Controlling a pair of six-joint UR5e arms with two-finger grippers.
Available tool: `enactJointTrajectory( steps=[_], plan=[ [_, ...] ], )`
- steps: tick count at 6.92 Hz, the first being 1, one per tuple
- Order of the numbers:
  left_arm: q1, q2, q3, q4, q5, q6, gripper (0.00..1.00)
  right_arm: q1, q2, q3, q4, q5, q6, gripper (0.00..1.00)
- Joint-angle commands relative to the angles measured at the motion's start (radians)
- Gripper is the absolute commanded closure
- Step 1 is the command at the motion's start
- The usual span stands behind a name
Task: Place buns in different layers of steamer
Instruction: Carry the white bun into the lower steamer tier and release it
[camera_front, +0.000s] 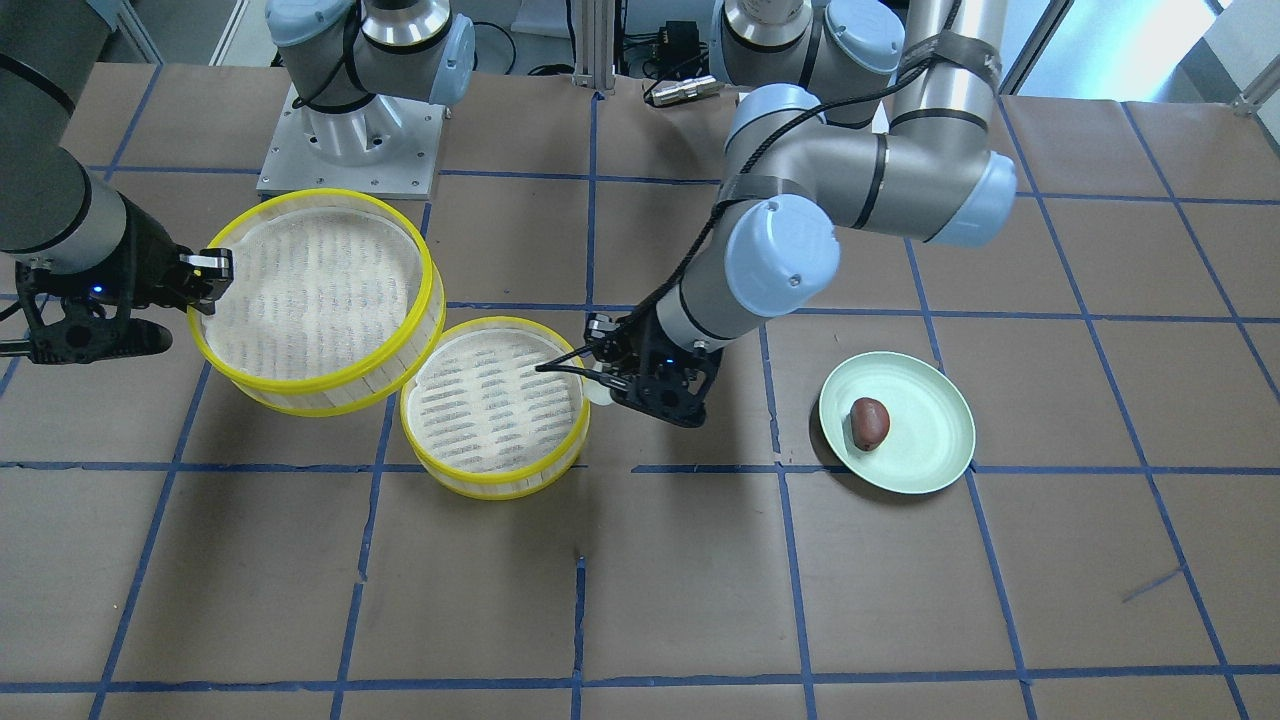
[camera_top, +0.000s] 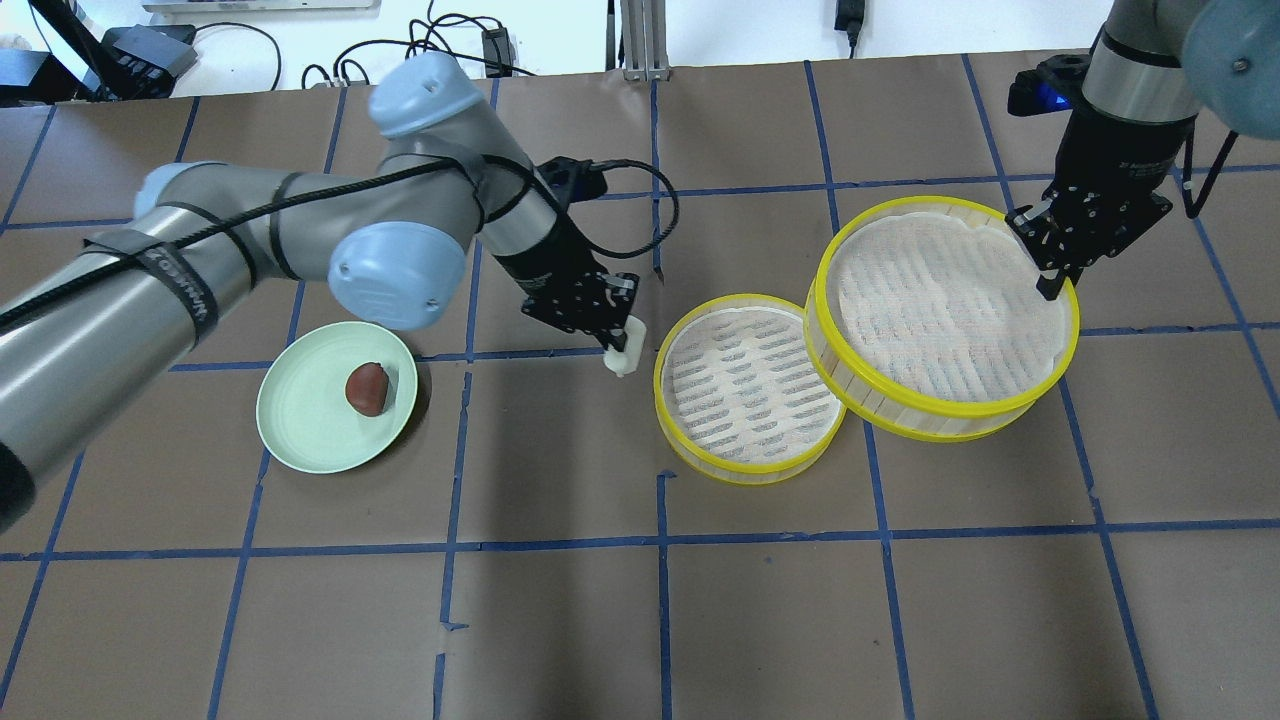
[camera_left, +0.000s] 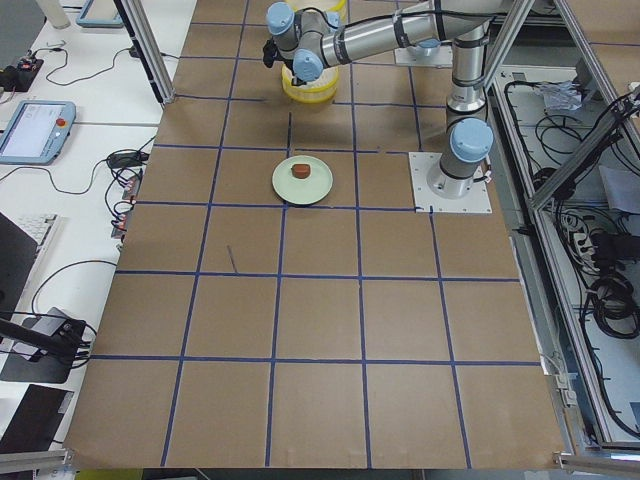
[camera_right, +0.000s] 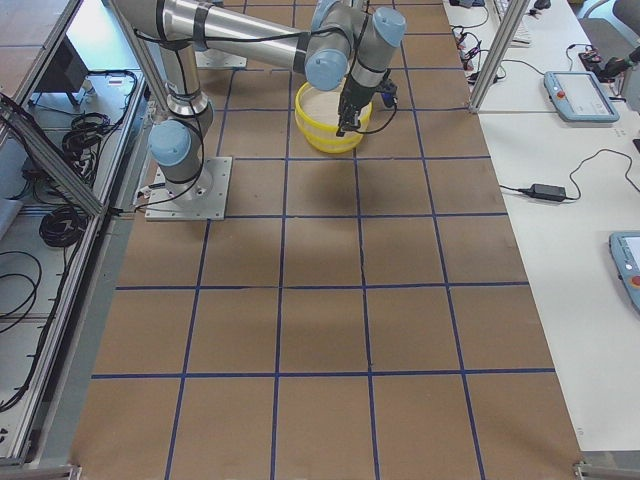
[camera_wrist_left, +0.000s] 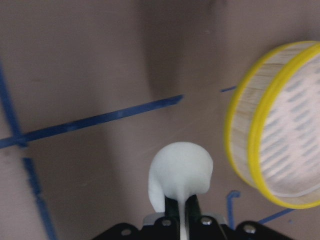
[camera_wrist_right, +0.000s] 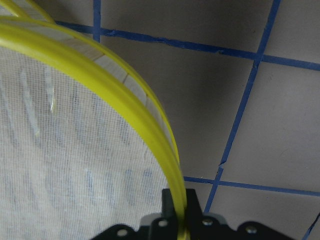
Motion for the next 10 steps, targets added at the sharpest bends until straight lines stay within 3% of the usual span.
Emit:
enactJointTrajectory(
  steps=[1, 3, 5, 6, 8, 9, 10],
  plan=[
    [-0.071, -0.068, 0.002, 0.103, -0.087, -0.074, 0.97, 0.001, -0.008, 0.001, -0.001, 0.001, 0.001, 0.91],
    [-0.071, -0.070, 0.005, 0.115, -0.119, -0.083, 0.54, 0.001, -0.008, 0.001, -0.001, 0.003, 0.000, 0.91],
    [-0.071, -0.070, 0.005, 0.114, -0.153, -0.086, 0.49, 0.002, -0.009, 0.001, -0.001, 0.003, 0.000, 0.91],
    [-0.071, -0.069, 0.007, 0.114, -0.152, -0.086, 0.34, 0.002, -0.009, 0.001, -0.001, 0.003, 0.001, 0.91],
    [-0.071, -0.066, 0.008, 0.115, -0.152, -0.086, 0.32, 0.002, -0.009, -0.001, -0.004, 0.003, 0.001, 0.91],
    [-0.069, -0.058, 0.008, 0.114, -0.138, -0.085, 0.32, 0.002, -0.009, 0.001, -0.005, 0.003, 0.006, 0.91],
    [-0.059, -0.043, 0.007, 0.112, -0.048, -0.083, 0.27, 0.010, -0.009, 0.001, -0.008, 0.008, 0.021, 0.91]
  ],
)
